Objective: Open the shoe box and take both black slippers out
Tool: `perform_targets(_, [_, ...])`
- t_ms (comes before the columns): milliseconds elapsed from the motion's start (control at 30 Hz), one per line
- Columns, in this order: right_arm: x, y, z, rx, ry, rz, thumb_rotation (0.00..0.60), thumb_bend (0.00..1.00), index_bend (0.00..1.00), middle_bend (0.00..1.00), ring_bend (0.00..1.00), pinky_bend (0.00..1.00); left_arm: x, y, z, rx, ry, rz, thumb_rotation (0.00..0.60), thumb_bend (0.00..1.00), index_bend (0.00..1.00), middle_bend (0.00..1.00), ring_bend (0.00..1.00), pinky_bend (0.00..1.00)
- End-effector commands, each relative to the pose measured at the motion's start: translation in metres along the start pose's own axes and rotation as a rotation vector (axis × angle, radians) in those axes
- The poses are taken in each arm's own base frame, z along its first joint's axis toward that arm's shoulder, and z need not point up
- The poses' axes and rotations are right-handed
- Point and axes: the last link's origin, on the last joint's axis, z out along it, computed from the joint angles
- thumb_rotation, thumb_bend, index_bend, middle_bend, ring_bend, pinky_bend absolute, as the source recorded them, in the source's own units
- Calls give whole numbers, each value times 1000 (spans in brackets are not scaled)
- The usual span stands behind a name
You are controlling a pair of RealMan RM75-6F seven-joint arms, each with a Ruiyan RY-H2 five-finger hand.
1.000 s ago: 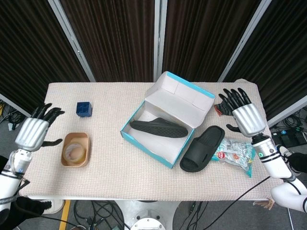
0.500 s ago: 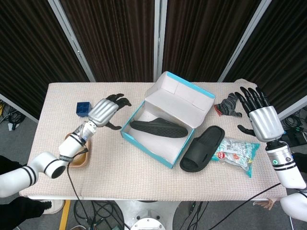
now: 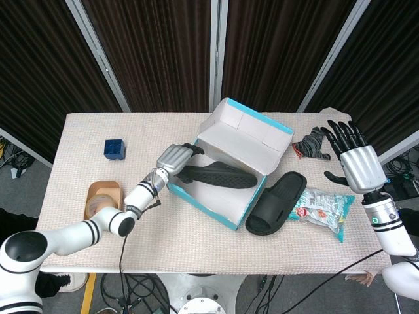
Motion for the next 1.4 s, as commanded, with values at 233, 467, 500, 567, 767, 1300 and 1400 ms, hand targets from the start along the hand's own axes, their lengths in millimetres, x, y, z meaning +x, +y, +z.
perform_targets(233, [-2, 12, 3, -18, 0, 11, 600, 0, 0, 0, 0, 0, -11, 18, 17, 36, 29, 29, 600, 60, 245, 279, 253, 469])
perform_targets(467, [-2, 20, 4, -33, -2, 12, 600, 0, 0, 0, 0, 0, 9, 30, 10, 9, 145, 92, 600, 60, 241, 279, 253, 464])
perform_targets(500, [-1, 20, 3, -33, -1, 13, 600, 0, 0, 0, 0, 0, 10, 33, 9, 1, 149, 101, 600, 60, 240, 279, 252, 464])
perform_targets(567, [-1, 20, 3, -34, 2, 14, 600, 0, 0, 0, 0, 0, 11, 40, 7, -20, 157, 124, 600, 60, 237, 276, 252, 457])
perform_targets(767, [-2, 21, -1, -37, -2, 16, 600, 0, 0, 0, 0, 0, -4, 61, 12, -58, 104, 128, 600, 60, 235, 273, 252, 453])
perform_targets(1300, [-5, 24, -3, -49, -4, 14, 600, 0, 0, 0, 0, 0, -47, 57, 32, 17, 4, 107, 600, 71, 246, 297, 257, 486])
perform_targets(1400, [-5, 26, -3, -55, -7, 13, 600, 0, 0, 0, 0, 0, -50, 58, 33, 17, 31, 58, 600, 151, 311, 380, 341, 579])
